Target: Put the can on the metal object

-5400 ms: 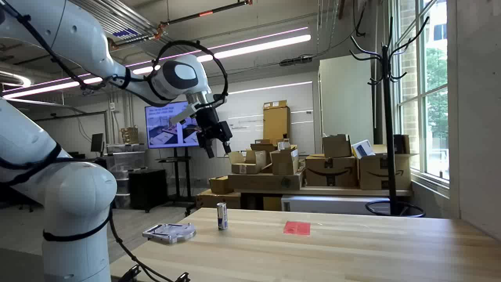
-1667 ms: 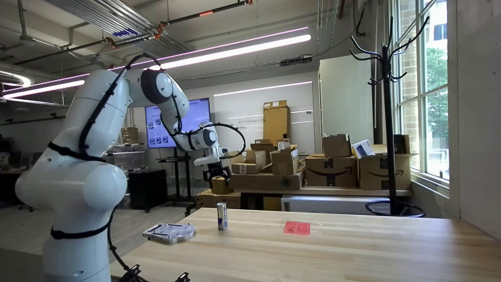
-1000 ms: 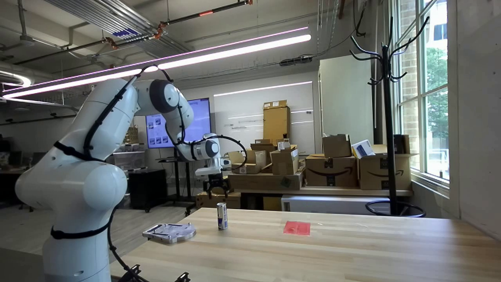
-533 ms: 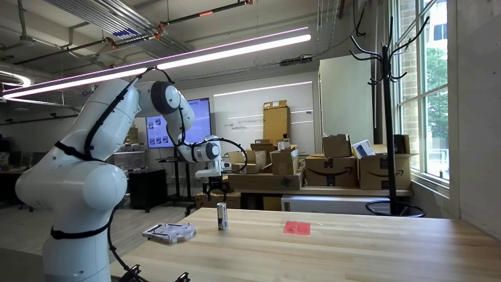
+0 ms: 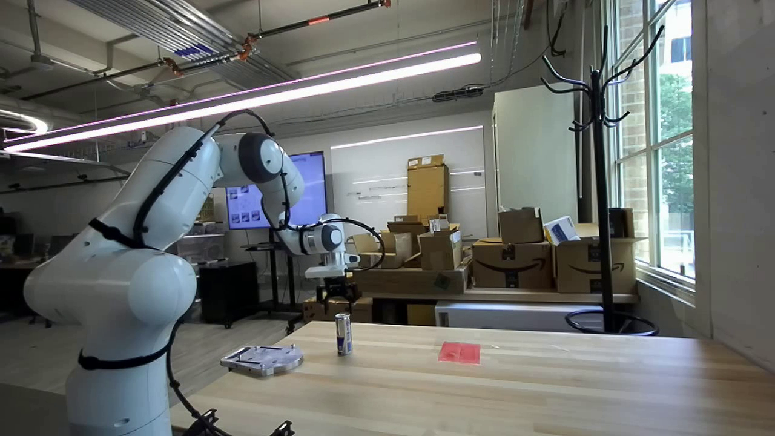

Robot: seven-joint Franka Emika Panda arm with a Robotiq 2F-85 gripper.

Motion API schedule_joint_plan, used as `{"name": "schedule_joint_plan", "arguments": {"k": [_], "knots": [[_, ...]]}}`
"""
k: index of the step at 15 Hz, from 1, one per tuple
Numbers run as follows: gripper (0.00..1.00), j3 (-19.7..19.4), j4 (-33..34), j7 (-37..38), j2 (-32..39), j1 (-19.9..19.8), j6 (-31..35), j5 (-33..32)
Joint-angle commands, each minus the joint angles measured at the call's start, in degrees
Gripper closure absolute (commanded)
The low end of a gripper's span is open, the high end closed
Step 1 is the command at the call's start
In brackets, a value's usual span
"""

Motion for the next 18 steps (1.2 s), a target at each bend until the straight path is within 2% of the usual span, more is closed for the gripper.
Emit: {"name": "schedule_joint_plan", "arguments": {"k": [1,8,17,18], "knots": [[0.0,-0.3,3.7,-1.1,2.8,0.1,0.2,0.3],[0.0,-0.7,6.8,-0.9,5.9,0.3,0.1,-0.1],[0.0,-0.6,7.4,-0.8,8.7,0.4,0.4,0.0],[0.1,-0.6,7.5,-0.9,8.8,0.4,0.7,0.1]]}}
